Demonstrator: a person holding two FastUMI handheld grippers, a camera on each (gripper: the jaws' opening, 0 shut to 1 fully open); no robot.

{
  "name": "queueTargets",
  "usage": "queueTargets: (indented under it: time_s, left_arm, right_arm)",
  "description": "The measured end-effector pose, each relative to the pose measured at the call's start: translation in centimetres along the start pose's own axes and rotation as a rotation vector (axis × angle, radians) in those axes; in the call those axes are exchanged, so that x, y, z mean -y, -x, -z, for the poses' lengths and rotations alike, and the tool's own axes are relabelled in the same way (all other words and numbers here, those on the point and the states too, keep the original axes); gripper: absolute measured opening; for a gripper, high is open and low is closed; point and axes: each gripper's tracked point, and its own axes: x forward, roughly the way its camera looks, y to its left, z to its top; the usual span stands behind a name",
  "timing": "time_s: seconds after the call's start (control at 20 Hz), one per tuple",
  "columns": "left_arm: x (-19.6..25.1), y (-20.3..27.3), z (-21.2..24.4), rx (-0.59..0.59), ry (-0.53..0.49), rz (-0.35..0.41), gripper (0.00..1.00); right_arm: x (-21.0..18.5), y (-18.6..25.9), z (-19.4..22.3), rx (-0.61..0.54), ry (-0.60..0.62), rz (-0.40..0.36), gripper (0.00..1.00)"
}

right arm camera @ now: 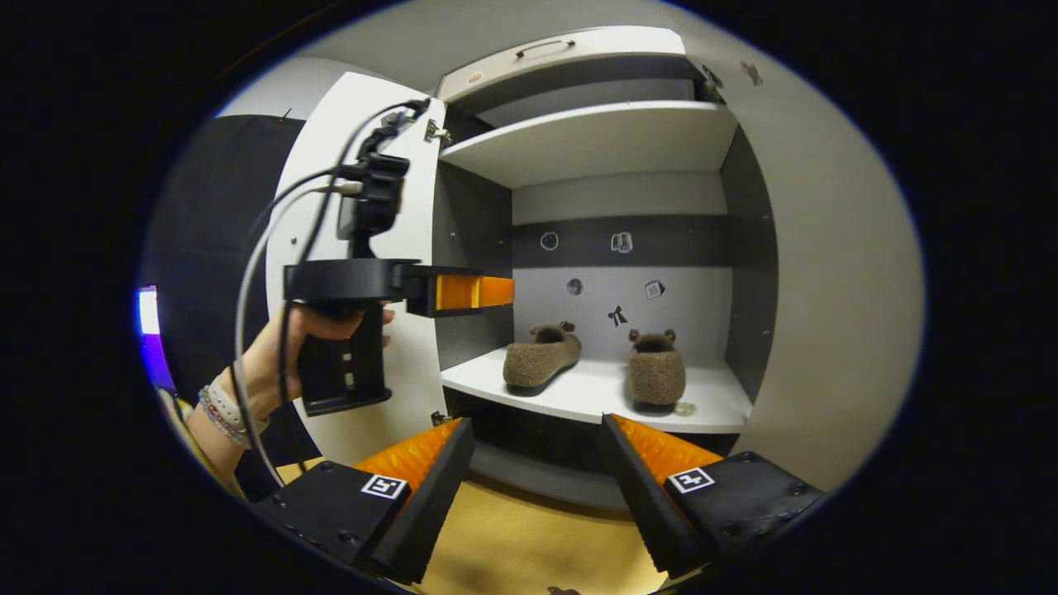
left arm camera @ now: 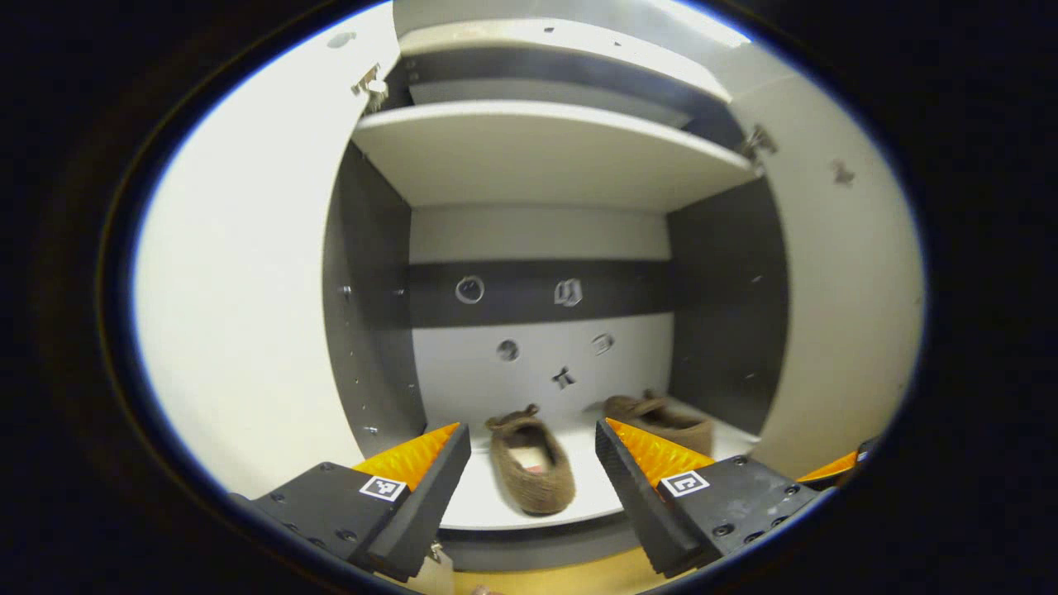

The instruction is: Grab one shoe with the right hand and put it into the shoe cabinet, grab the other shoe with the left hand and put it into the shoe cabinet; then close the right door with the right hand and the left door with the left hand.

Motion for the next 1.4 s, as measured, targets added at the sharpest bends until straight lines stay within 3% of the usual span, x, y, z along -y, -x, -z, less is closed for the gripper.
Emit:
queueTargets:
  time_s: [0.2, 0.35, 0.45, 0.6, 0.8, 1.1, 1.4]
  left_arm:
    - [1.4, 8.3, -2.2, 0.028, -0.060, 0.070, 0.99]
    - [2.9, 13.6, -2.7, 0.038, -0.025, 0.137, 0.96]
    - [2.9, 16.5, -2.5, 0.039, 0.005, 0.172, 0.96]
    - [1.5, 20.3, -2.9, 0.045, 0.014, 0.161, 0.96]
    - [-0.9, 23.8, -3.7, 0.060, 0.074, 0.136, 0.96]
    - [-7.1, 26.5, -2.3, 0.033, 0.096, -0.009, 0.97]
    - [-11.5, 27.4, -0.6, 0.008, 0.134, -0.154, 0.95]
  right_arm:
    - [0.2, 5.8, -3.9, 0.081, -0.013, 0.124, 0.97]
    - [2.5, 11.1, -6.3, 0.124, -0.001, 0.250, 0.98]
    - [5.9, 14.9, -7.4, 0.150, 0.019, 0.364, 0.98]
    - [12.4, 19.3, -7.5, 0.147, 0.003, 0.537, 0.98]
    - [19.1, 20.6, -8.6, 0.162, 0.048, 0.662, 1.00]
    - [21.6, 17.5, -9.1, 0.138, 0.121, 0.626, 0.96]
    - [18.2, 14.9, -8.9, 0.128, 0.074, 0.451, 0.95]
